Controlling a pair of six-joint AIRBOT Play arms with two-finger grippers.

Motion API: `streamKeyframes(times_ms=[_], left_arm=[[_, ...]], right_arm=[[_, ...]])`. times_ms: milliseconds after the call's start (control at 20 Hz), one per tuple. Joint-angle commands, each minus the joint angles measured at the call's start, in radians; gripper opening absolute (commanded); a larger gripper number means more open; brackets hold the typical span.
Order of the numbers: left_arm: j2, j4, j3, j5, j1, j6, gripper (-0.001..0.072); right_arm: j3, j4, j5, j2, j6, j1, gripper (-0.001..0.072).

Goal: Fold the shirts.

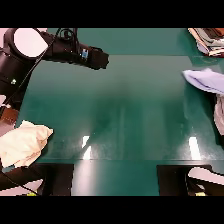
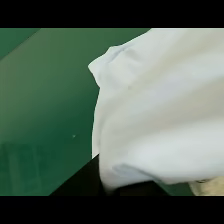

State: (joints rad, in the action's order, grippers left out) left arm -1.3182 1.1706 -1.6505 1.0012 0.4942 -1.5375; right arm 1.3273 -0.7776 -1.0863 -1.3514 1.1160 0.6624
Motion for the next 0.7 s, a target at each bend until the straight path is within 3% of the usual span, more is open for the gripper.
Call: streamKeyframes(times_ms=[0,400,650], left_arm=[[-0.001,0.001,0.0,-0.015,0.01,0.001,0.0026],[-0.001,0.003,0.0,-0.016,0.01,0.001,0.0026],[-0.001,0.004,0.0,-0.013,0.01,0.002,0.0026]], right_arm=[[0.07,-0.002,0.014,-0.031,0.0,0.085,0.0017],[0.446,-0.019,-0.117,-0.072,0.001,0.132,0.0016],[0.454,-0.211,-0.227,-0.03,0.035,0.176,0.0017]])
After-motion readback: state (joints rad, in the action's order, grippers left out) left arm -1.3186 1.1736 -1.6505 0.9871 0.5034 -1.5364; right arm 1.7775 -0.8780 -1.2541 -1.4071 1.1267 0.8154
